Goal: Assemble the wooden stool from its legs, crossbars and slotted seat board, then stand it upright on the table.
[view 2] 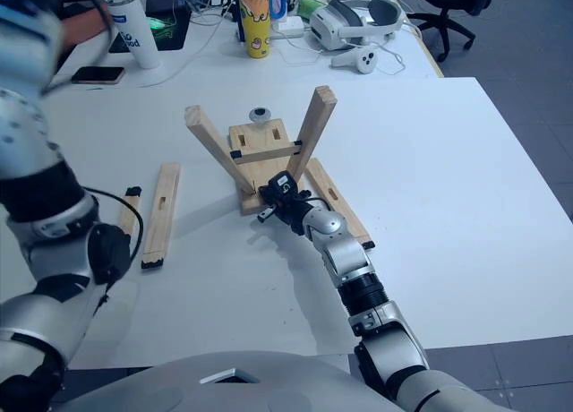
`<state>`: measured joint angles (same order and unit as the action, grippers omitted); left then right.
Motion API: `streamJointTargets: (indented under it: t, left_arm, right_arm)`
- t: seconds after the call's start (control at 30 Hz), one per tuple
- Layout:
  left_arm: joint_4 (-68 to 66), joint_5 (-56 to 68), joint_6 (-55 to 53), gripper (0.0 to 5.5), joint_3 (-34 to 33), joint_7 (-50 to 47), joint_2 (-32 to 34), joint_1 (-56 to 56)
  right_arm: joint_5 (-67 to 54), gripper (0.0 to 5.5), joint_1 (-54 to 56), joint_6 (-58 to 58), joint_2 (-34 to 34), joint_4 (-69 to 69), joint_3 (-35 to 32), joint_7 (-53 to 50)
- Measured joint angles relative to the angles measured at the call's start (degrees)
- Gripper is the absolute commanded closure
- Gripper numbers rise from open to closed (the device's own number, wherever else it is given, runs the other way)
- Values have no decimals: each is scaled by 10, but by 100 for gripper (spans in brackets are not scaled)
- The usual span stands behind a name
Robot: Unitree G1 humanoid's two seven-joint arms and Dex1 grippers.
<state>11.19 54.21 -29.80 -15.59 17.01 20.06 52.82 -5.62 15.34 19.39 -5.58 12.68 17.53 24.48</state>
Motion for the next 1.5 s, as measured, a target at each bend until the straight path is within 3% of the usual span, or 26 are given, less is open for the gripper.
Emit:
streamJointTargets:
  t: [0.13, 0.27, 0.37, 0.6, 0.73, 0.93, 1.17, 1.27, 1.5]
  left_arm:
    - [-11, -54, -97, 548, 123, -27, -5, -163]
    - [16, -122, -42, 548, 169, -38, -8, -216]
    - [-6, -182, 41, 548, 162, -61, -42, -226]
    - [3, -281, 171, 548, 51, -146, -40, -139]
    - [20, -319, 171, 548, 17, -172, -37, -243]
    - [95, -335, 133, 548, 51, -166, -71, -465]
    - [99, -347, 132, 548, 82, -149, -96, -519]
    - [105, -346, 122, 548, 97, -143, -109, -541]
    - [177, -331, 93, 548, 119, -144, -137, -624]
  right_arm:
    - [-4, 550, 0, -3, 1, -8, -3, 3]
    - [-4, 550, -1, -1, 1, -5, -4, 4]
    - [-3, 550, 2, 0, 1, 2, -3, 3]
    - [-5, 550, 11, 5, 9, 4, -3, 10]
    - [-7, 550, 20, 43, 26, -7, -8, 1]
    - [-55, 550, 16, 167, 72, -71, -43, -36]
    - [-54, 550, 18, 191, 104, -80, -47, -67]
    - [-26, 550, 4, 168, 86, -121, -26, -75]
    - [-71, 550, -143, 149, -15, -397, 2, 5]
